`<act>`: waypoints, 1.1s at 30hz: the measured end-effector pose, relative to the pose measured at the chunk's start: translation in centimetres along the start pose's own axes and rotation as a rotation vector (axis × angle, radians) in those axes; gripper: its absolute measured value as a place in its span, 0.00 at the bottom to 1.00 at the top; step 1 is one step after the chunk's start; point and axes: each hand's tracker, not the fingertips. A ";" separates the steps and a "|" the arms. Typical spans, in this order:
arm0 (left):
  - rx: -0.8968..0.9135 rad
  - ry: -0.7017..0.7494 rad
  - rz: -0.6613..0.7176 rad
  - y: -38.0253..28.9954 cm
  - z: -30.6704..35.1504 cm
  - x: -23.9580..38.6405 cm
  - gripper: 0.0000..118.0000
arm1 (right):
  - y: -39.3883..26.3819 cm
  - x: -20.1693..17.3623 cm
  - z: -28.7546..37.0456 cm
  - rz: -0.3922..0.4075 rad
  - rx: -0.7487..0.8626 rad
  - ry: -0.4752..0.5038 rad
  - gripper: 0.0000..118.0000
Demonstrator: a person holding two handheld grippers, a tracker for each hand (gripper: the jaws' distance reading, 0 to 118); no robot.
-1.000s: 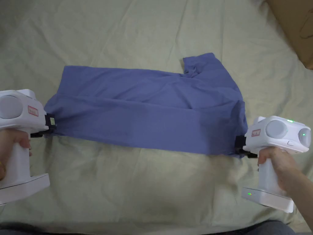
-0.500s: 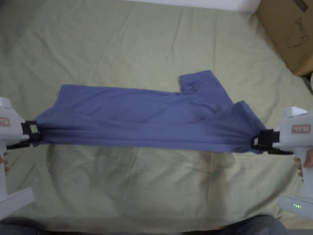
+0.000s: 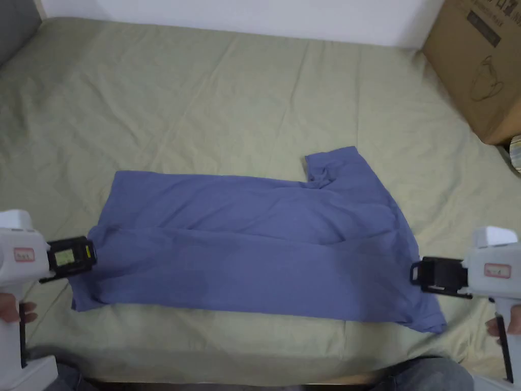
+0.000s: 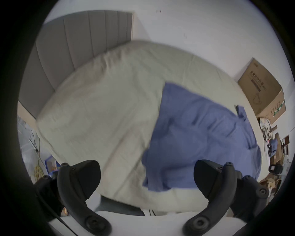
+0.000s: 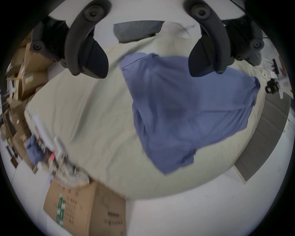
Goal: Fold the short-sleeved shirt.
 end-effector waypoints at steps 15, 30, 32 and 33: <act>0.756 -0.006 -0.203 1.0 8.7 9.3 0.72 | 0.6 -9.6 10.5 0.057 0.853 -0.032 0.89; 0.685 -0.070 -0.222 1.6 5.1 10.8 0.00 | 2.1 -10.2 5.9 0.015 0.795 -0.005 0.00; 0.659 -0.082 -0.232 2.8 3.9 10.7 0.00 | 2.7 -10.2 5.3 0.022 0.784 -0.007 0.00; 0.643 -0.091 -0.230 3.5 3.3 10.7 0.00 | 3.1 -10.1 5.0 0.025 0.778 0.000 0.00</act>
